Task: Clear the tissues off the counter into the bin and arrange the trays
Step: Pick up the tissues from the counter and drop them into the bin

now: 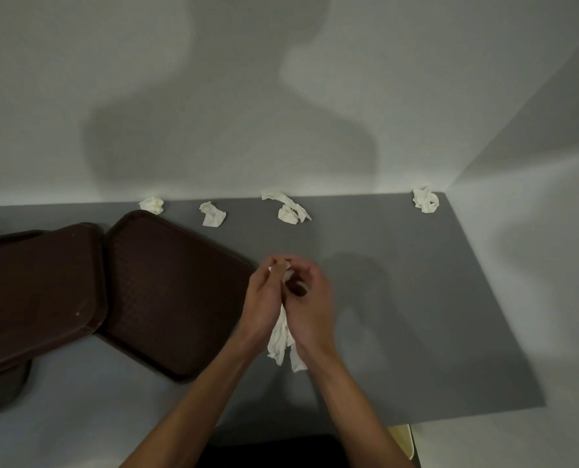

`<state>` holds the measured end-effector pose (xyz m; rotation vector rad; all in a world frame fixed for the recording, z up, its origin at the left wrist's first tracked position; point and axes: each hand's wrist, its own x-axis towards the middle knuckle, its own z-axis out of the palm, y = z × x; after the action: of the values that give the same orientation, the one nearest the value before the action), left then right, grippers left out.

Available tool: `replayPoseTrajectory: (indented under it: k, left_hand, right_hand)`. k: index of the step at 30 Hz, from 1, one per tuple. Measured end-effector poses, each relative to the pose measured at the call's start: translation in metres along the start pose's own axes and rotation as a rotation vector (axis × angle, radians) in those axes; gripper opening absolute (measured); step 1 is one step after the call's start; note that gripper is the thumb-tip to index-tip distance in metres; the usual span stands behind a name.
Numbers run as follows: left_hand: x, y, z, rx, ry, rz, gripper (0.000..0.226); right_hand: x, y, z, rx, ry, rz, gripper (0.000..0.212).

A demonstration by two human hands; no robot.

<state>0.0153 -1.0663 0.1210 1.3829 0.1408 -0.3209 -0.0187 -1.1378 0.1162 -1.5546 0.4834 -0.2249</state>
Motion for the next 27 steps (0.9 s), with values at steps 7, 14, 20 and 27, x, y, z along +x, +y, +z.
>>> replayPoseTrajectory:
  k: [7, 14, 20, 27]
  left_hand:
    - [0.031, -0.023, -0.027, 0.537, -0.05, 0.127, 0.034]
    - [0.031, -0.052, -0.061, 0.745, -0.001, 0.047, 0.027]
    - [0.015, -0.11, -0.059, 0.987, -0.257, -0.008, 0.031]
    - [0.019, -0.146, -0.059, 1.322, -0.309, 0.079, 0.028]
  right_hand:
    - [0.022, 0.009, -0.02, -0.211, -0.199, -0.077, 0.034]
    - [0.038, 0.047, -0.072, -0.56, -0.154, -0.087, 0.014]
    - [0.019, 0.125, -0.065, -1.016, -0.524, 0.023, 0.065]
    - [0.011, 0.163, -0.077, -0.905, -0.264, 0.066, 0.025]
